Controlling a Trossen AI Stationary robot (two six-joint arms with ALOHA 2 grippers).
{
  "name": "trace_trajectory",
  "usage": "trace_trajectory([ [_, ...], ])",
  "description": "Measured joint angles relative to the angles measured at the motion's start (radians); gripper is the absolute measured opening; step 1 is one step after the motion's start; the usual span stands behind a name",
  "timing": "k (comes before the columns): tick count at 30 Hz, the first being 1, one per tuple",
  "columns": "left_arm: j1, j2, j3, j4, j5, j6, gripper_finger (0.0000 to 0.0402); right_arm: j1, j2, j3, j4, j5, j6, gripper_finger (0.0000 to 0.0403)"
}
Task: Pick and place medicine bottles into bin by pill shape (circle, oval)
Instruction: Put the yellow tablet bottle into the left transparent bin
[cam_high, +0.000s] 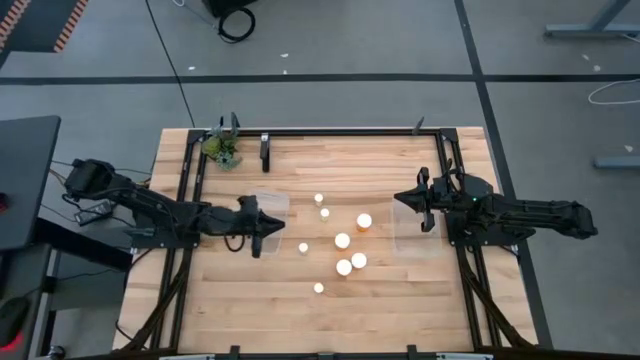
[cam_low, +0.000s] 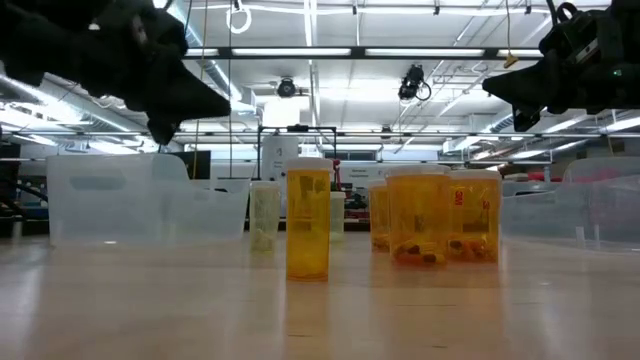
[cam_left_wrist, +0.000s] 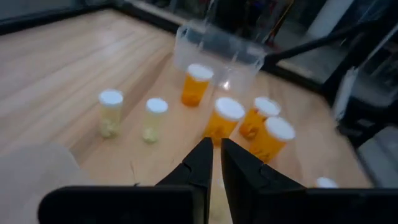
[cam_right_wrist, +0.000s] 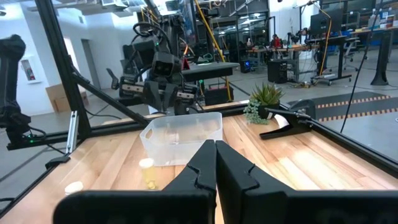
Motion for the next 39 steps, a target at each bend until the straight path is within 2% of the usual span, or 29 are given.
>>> trace_trajectory([
  [3,0.014,0.061,0.059,-0.066,0.01,-0.004,0.004,0.0,0.0,0.0,0.0,0.0,0.0,0.001],
  [10,0.048,0.185,0.179,-0.151,0.163,0.007,0.005,0.0,0.0,0.0,0.0,0.0,0.0,0.001],
  [18,0.051,0.302,0.28,-0.242,0.202,0.032,0.0077,0.0,0.0,0.0,0.0,0.0,0.0,0.001],
  [30,0.051,0.425,0.482,-0.464,0.287,0.096,0.0144,0.0,0.0,0.0,0.0,0.0,0.0,0.001],
  [39,0.051,0.55,0.727,-0.788,0.308,0.201,0.0206,0.0,0.0,0.0,0.0,0.0,0.0,0.001],
])
